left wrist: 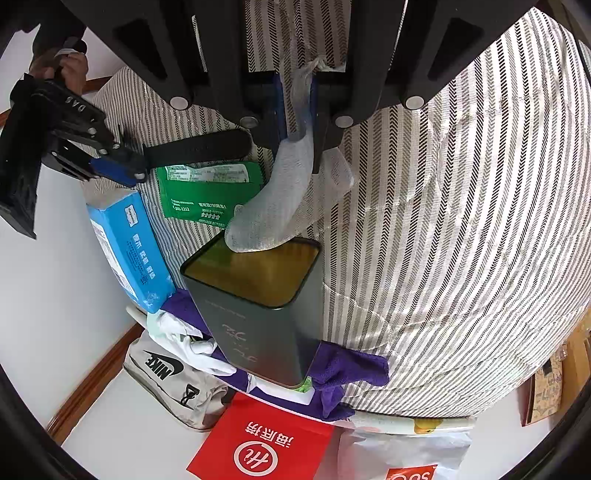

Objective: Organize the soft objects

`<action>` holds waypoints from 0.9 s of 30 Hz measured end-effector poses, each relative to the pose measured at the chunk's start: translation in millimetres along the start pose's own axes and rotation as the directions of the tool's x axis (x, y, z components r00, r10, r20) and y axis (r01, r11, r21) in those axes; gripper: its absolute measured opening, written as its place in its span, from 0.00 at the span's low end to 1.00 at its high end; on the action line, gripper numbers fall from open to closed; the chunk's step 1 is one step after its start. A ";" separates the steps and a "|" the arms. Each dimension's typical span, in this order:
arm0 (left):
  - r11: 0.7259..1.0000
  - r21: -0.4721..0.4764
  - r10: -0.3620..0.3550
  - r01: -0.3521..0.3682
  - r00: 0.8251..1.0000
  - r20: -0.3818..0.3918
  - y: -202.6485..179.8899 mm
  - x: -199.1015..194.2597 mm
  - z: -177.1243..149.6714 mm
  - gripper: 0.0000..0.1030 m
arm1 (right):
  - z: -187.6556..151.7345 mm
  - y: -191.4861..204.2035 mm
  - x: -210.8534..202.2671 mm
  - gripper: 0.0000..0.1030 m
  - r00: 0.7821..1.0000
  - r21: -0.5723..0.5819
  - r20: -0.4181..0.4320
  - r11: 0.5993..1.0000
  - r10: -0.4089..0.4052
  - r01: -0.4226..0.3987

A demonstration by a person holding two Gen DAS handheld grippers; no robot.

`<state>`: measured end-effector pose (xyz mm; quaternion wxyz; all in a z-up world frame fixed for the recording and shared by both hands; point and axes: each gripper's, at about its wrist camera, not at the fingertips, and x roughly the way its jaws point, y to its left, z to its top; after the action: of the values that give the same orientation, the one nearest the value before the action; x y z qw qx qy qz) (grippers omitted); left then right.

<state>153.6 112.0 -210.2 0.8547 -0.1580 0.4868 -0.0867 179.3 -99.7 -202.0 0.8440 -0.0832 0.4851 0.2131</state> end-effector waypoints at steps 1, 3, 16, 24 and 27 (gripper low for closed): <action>1.000 0.001 0.002 -0.002 1.000 0.002 -0.1 -0.3 -0.3 0.10 | -2.8 -5.1 -4.3 0.29 1.000 0.021 0.013 1.000 -0.009 0.009; 1.000 0.000 0.006 -0.006 1.000 0.005 -1.0 -0.7 -0.9 0.10 | -6.6 -14.7 -10.0 0.29 1.000 0.063 0.030 0.998 -0.002 0.000; 0.999 0.006 -0.040 0.040 0.999 0.030 -18.8 -16.3 1.6 0.09 | -5.4 -28.7 -48.2 0.29 0.989 0.087 0.147 0.996 0.014 -0.027; 0.999 0.008 -0.053 0.053 0.997 0.062 -30.4 -31.5 8.4 0.09 | -4.4 -36.3 -70.1 0.29 0.979 0.107 0.202 0.993 0.019 -0.041; 0.999 0.010 -0.054 0.053 0.996 0.072 -33.1 -37.8 9.4 0.09 | -5.0 -39.6 -75.6 0.29 0.977 0.111 0.212 0.993 0.015 -0.039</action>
<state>142.6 94.2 -163.6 0.8698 -0.1706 0.4507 -0.1057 159.7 -157.9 -142.6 0.8911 -0.0047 0.4054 0.2040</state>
